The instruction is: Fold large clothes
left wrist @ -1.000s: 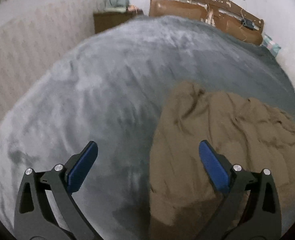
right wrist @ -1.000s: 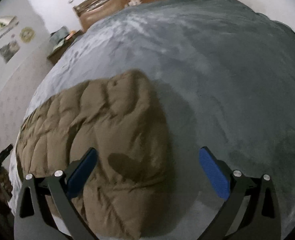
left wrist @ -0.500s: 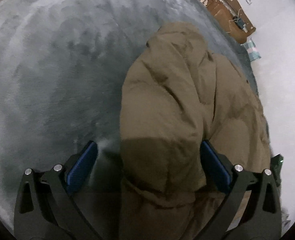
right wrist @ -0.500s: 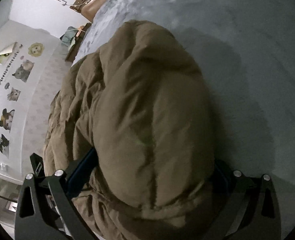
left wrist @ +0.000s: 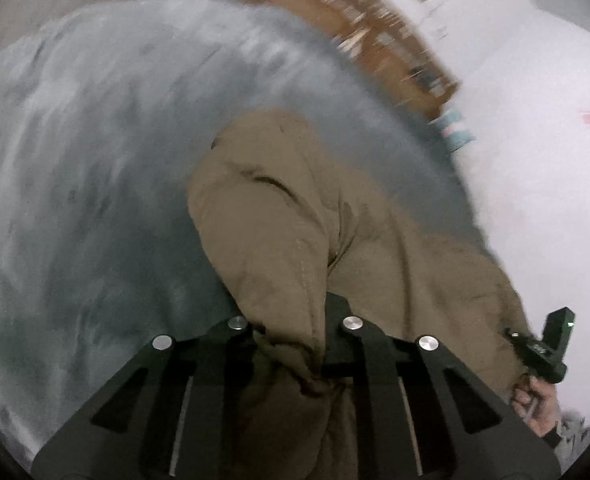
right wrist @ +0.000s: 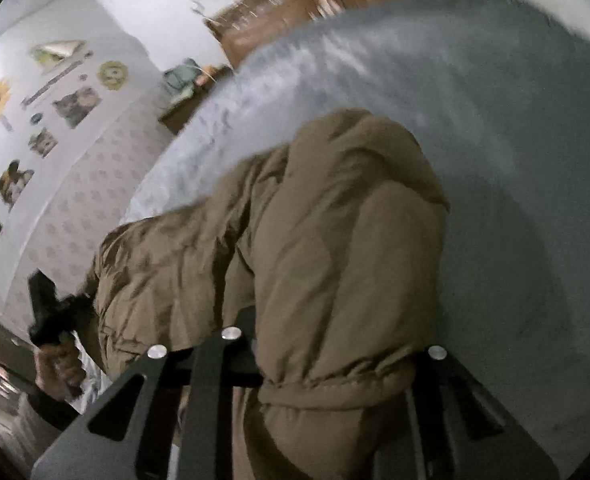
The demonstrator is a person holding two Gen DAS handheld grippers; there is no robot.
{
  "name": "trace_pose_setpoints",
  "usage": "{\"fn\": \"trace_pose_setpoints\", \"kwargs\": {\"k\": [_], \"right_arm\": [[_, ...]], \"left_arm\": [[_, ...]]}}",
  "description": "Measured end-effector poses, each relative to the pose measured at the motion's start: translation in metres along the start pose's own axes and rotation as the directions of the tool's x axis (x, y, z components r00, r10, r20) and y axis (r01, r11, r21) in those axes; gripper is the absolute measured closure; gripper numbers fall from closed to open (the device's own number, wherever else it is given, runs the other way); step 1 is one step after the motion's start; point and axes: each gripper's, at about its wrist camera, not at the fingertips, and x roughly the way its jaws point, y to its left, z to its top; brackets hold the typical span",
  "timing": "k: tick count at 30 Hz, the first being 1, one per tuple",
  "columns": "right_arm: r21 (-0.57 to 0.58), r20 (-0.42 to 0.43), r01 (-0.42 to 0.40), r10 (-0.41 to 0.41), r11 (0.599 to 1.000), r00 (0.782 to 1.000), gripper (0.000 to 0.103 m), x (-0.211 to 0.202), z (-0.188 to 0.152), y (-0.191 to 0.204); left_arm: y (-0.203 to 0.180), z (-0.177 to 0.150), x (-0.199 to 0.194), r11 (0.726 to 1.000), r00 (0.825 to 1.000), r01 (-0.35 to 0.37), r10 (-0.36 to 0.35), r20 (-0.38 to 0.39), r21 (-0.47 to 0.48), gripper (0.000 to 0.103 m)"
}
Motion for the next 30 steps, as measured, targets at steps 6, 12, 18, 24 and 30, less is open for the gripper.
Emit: {"fn": "trace_pose_setpoints", "kwargs": {"k": [6, 12, 18, 24, 30], "right_arm": [[-0.138, 0.169, 0.045, -0.021, 0.989, 0.985, 0.083, -0.08, 0.033, 0.038], [-0.125, 0.212, 0.116, -0.088, 0.985, 0.973, 0.068, -0.116, 0.037, 0.006], [-0.04, -0.049, 0.348, -0.35, 0.936, 0.935, 0.02, -0.014, -0.017, -0.082], [0.025, 0.166, 0.379, -0.378, 0.925, 0.911, 0.009, -0.082, 0.016, -0.051], [-0.069, 0.446, 0.478, -0.401, 0.876, 0.8, 0.002, -0.161, -0.001, 0.056]], "left_arm": [[-0.066, 0.012, -0.026, 0.993, 0.988, 0.091, -0.1, 0.114, 0.078, 0.092], [-0.097, -0.003, -0.032, 0.995, 0.989, 0.077, -0.085, 0.123, 0.07, 0.087], [-0.005, -0.043, 0.04, 0.888, 0.898, -0.436, 0.44, 0.006, 0.147, 0.054], [-0.019, -0.022, -0.036, 0.831, 0.821, -0.553, 0.53, 0.21, 0.065, 0.005], [-0.116, -0.063, -0.121, 0.74, 0.679, -0.648, 0.453, 0.578, 0.182, 0.003]]}}
